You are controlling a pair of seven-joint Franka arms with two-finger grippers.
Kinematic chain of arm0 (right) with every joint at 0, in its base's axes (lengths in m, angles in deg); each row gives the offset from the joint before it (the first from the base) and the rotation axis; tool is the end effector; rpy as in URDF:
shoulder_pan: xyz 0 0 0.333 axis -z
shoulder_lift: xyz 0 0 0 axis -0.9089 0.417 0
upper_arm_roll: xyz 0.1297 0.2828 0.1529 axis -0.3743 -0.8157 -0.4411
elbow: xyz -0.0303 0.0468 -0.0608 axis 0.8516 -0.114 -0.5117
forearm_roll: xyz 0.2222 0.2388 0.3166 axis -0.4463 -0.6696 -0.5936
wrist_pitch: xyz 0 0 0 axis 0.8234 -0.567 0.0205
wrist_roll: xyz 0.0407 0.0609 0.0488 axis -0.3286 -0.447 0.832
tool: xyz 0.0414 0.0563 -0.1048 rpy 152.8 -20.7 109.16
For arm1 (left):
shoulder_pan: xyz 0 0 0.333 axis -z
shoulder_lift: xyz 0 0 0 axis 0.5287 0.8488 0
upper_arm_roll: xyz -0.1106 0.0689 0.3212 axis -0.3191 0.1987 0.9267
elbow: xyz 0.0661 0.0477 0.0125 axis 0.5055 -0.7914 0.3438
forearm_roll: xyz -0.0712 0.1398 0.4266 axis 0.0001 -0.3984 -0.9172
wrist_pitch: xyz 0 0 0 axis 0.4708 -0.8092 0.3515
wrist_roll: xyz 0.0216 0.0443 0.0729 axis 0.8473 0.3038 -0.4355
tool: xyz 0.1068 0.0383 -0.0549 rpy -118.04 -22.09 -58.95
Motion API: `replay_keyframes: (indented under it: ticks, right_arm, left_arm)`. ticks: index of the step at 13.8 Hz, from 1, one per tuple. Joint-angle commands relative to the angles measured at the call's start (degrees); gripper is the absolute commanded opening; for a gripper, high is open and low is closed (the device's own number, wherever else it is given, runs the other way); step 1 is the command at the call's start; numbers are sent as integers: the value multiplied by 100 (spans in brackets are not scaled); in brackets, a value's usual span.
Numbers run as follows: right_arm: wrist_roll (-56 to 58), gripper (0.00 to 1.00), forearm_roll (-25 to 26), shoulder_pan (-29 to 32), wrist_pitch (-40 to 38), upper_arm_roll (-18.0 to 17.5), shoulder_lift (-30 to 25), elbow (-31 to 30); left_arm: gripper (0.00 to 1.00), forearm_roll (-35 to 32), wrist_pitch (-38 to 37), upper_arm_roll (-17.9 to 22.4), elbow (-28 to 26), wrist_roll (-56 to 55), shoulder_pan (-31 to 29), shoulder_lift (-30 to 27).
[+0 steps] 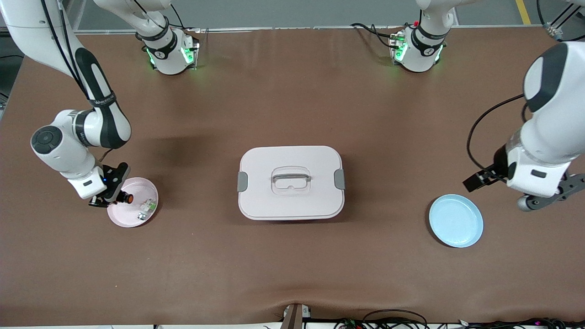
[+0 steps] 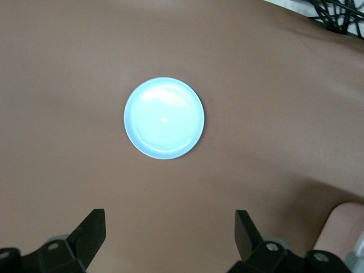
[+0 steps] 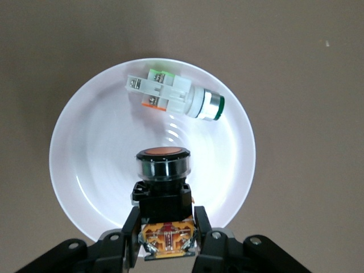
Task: Transfer orange switch to right arm and place
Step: 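Lower the switch onto the pink plate while the left gripper withdraws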
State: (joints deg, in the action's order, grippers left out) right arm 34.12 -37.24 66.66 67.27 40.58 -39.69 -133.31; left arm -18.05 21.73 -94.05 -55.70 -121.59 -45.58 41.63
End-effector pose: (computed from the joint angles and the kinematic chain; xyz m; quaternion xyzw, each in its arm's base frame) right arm 0.6468 -0.0793 0.1911 0.7670 0.6347 0.0357 0.0871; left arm 0.7216 -0.0956 0.5553 -0.9845 -0.1654 -0.0296 0.0508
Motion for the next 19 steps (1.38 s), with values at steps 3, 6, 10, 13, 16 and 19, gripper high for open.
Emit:
replay_keyframes:
  ticks: [3, 6, 10, 13, 16, 19]
  right_arm:
    - [143, 0, -98, 124, 78, -125, 434, 247]
    - [143, 0, -98, 212, 86, -248, 548, 264]
    - [117, 99, -377, 203, 236, -248, 627, 273]
    - [117, 100, -441, 195, 175, -257, 593, 291]
    - [108, 100, -441, 186, -245, -257, 444, 430]
    - [38, 100, -449, 168, -1500, -248, 92, 913]
  left_arm:
    - [100, 670, -406, 958, -379, 929, 555, -793]
    - [100, 1259, -406, 1690, -740, 2034, 769, -1295]
    - [100, 1444, -406, 2113, -1416, 2968, 892, -1936]
    - [100, 1454, -406, 2640, -1655, 3100, 1409, -2236]
    - [100, 1454, -415, 2641, -1717, 3119, 1402, -2333]
    - [100, 1445, -415, 2571, -1612, 3110, 1393, -2289]
